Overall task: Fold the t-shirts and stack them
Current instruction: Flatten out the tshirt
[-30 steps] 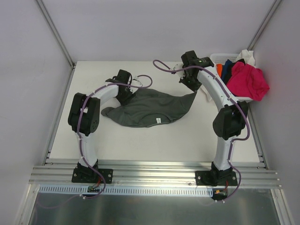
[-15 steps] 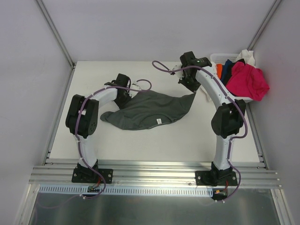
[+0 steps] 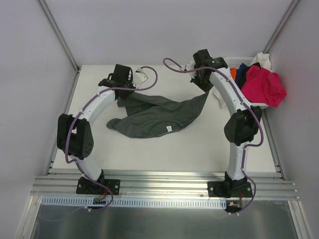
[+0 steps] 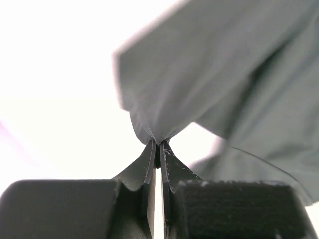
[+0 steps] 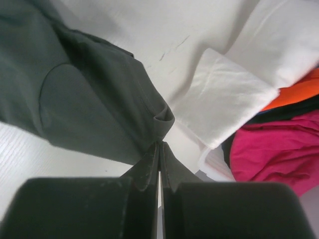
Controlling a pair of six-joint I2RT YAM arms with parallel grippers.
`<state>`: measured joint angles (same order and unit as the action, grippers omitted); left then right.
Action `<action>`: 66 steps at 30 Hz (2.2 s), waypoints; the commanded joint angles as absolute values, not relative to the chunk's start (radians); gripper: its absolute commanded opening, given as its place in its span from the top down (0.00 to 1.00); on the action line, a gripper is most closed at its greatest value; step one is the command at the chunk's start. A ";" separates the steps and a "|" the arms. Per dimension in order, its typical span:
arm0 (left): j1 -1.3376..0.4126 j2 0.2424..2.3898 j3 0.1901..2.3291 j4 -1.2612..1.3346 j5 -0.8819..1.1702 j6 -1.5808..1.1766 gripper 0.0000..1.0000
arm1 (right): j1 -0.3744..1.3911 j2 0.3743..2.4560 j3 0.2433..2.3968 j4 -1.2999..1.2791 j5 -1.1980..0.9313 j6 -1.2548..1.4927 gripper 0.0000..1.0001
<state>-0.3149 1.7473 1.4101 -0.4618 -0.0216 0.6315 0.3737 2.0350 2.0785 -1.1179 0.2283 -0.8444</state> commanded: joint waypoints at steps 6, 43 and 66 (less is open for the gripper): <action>-0.266 1.618 1.578 -0.477 -0.106 0.693 1.00 | 0.328 2.002 2.318 -0.979 0.360 -0.798 1.00; -0.321 1.072 1.899 -0.973 -0.046 0.604 1.00 | 0.264 1.040 2.034 -0.833 0.040 -0.476 0.99; -0.088 1.607 1.483 -0.729 0.296 0.733 1.00 | 0.279 1.807 2.017 -0.747 -0.100 -0.500 1.00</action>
<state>-0.1253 1.5066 1.4647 -0.8532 0.1932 0.7082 0.2737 1.7439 1.9305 -0.7860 -0.0883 -0.4675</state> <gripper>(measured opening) 0.017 0.009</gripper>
